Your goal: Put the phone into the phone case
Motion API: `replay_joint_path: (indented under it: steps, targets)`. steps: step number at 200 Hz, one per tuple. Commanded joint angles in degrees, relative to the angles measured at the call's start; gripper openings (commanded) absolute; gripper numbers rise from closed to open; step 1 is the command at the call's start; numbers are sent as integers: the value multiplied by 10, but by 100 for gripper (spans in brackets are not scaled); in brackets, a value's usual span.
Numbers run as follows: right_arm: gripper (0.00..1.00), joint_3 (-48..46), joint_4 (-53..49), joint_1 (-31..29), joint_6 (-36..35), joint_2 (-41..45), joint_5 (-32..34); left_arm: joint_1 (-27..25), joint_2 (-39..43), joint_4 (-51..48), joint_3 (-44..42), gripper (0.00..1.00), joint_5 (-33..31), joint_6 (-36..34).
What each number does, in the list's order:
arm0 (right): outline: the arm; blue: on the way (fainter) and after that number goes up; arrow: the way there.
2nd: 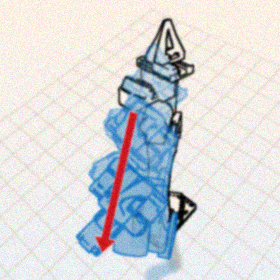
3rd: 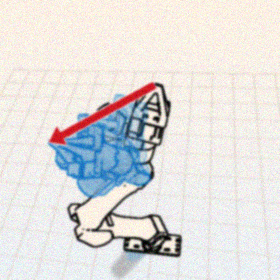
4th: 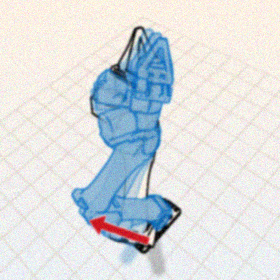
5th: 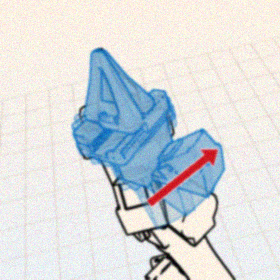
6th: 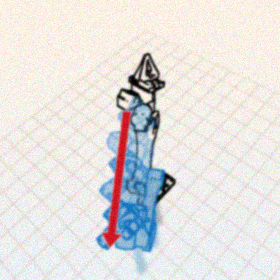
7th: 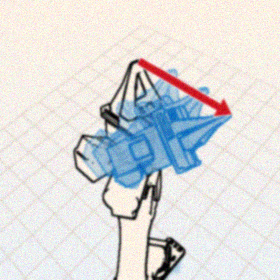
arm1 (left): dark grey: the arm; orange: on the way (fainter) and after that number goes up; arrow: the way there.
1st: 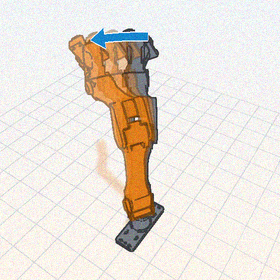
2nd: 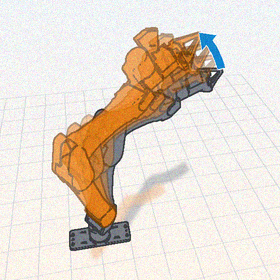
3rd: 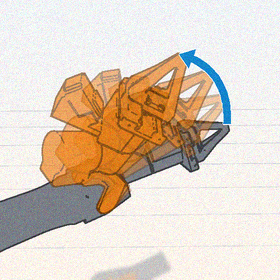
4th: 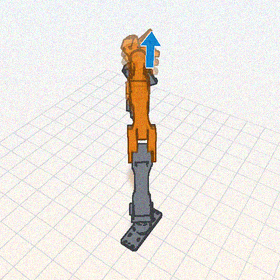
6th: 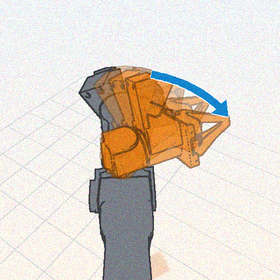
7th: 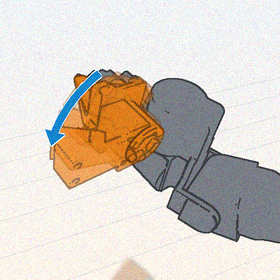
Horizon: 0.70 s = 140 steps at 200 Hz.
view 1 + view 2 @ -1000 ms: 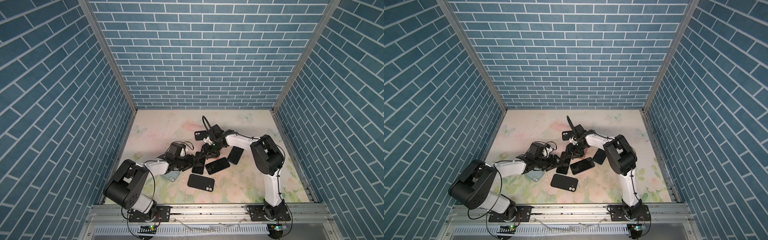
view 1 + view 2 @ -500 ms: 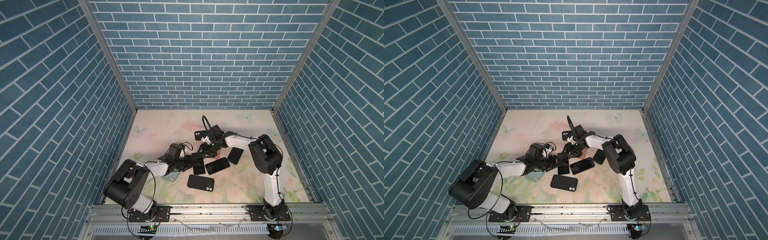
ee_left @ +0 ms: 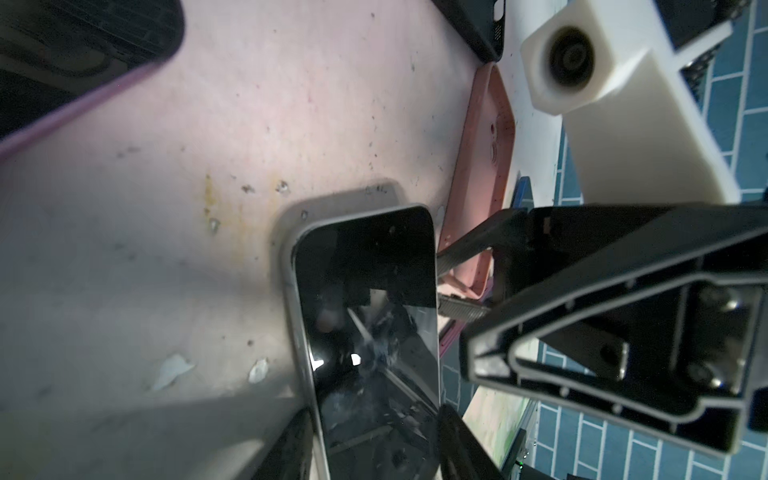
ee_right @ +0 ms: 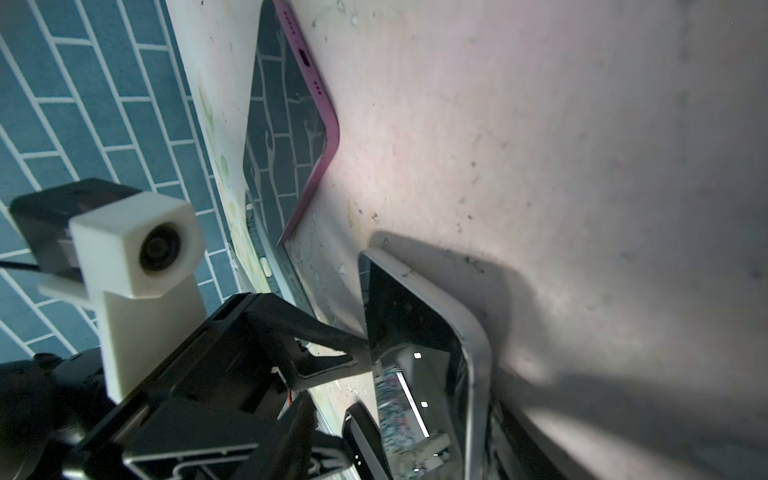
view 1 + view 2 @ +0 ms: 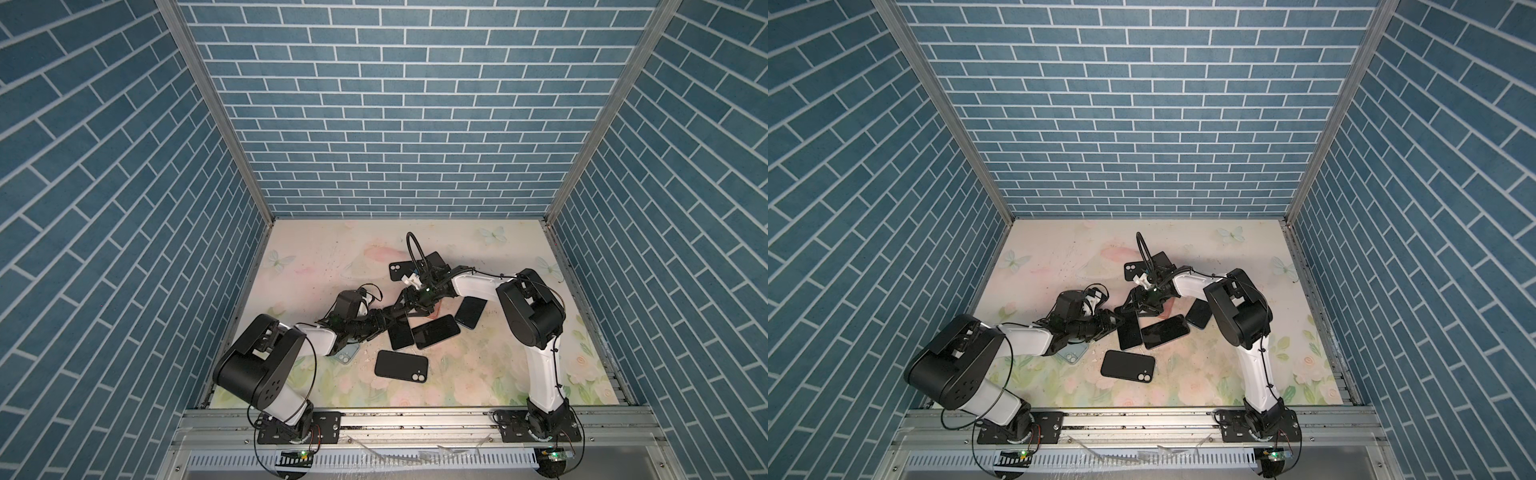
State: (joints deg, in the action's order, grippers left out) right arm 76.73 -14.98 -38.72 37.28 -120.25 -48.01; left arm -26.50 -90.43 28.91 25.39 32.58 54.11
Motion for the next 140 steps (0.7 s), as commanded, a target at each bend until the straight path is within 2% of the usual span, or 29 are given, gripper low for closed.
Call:
replay_joint_path:
  steps: [1, 31, 50, 140]
  targets:
    - [62, -9, 19, -10, 0, 3, -60, -1, -28, 58, -13, 48, 0, 16]
    - [58, -16, 22, -10, -9, 15, -67, 0, -39, 72, -14, 47, -2, 22]
    - [52, -21, 31, -10, -10, 23, -62, 0, -36, 62, -12, 47, -8, 19]
    - [13, -26, 61, -3, 10, 38, -31, 4, -3, 60, -12, 47, -13, 18]
